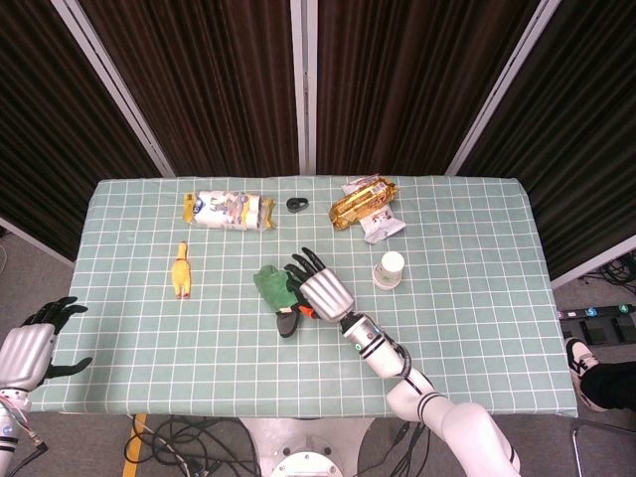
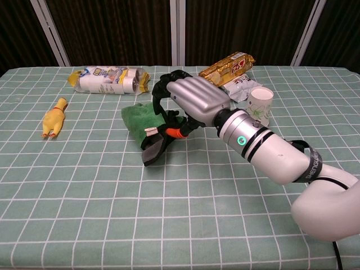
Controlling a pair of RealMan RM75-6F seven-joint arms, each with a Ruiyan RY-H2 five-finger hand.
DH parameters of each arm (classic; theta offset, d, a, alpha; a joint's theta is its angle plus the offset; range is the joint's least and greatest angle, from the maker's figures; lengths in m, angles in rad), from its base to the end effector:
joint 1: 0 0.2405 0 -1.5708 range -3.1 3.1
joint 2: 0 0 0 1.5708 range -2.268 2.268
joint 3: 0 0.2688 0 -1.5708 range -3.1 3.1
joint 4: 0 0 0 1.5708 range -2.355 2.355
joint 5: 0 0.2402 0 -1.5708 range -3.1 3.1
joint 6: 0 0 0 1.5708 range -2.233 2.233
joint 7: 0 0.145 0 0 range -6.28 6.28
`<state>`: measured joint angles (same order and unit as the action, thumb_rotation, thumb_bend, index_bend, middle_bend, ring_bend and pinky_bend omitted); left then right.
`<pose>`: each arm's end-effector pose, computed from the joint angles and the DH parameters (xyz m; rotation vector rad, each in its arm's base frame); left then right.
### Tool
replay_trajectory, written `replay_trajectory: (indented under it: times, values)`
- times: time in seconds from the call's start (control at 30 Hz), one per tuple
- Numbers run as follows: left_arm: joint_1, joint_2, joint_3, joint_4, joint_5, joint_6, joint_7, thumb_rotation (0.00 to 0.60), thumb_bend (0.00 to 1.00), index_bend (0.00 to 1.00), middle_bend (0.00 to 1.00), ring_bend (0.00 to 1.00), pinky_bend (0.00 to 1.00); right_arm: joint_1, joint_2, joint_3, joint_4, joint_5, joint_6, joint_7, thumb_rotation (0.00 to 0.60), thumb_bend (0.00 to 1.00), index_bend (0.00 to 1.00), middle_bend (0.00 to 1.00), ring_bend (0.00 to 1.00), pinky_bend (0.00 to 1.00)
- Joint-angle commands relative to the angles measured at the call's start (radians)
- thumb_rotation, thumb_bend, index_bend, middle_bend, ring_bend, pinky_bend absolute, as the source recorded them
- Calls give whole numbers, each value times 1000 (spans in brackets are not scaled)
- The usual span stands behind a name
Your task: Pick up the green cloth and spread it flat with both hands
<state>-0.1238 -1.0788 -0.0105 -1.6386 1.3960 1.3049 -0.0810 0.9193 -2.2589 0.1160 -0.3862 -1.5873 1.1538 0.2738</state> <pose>-0.3527 0.1857 0.1251 -1.3954 -1.1392 -0.7942 -0.1020 -0.3728 -0.1816 1.9791 -0.6900 1.3165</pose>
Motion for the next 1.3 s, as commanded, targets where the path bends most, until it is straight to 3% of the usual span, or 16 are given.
replay_trajectory:
  times: [0.03,0.4,0.7,0.87,1.3]
  values:
    - [1,1,0,0,1,2,-1,600,110,226,160,138,238,12,-4,8,7,6,2,7,600,236,527,249,118,5]
    - [4,6,-2,-8,2,13,-3,600,109,226,160,138,238,30,18,15,-49,15,9,19,600,293,572,272,124,6]
    - [1,9,1,-12,4,5,1,600,110,226,160,138,238,12,91,-11,-188,11,-33,-65,600,296,403,242,70,0]
    - [-1,6,-2,-10,3,5,2,600,110,226,160,138,238,3,124,-2,-264,21,-34,-97,599,295,388,237,64,0]
    - [-2,4,-3,-12,-4,2,13,600,110,226,160,138,238,6,142,28,-332,41,-45,-133,600,293,619,282,103,0]
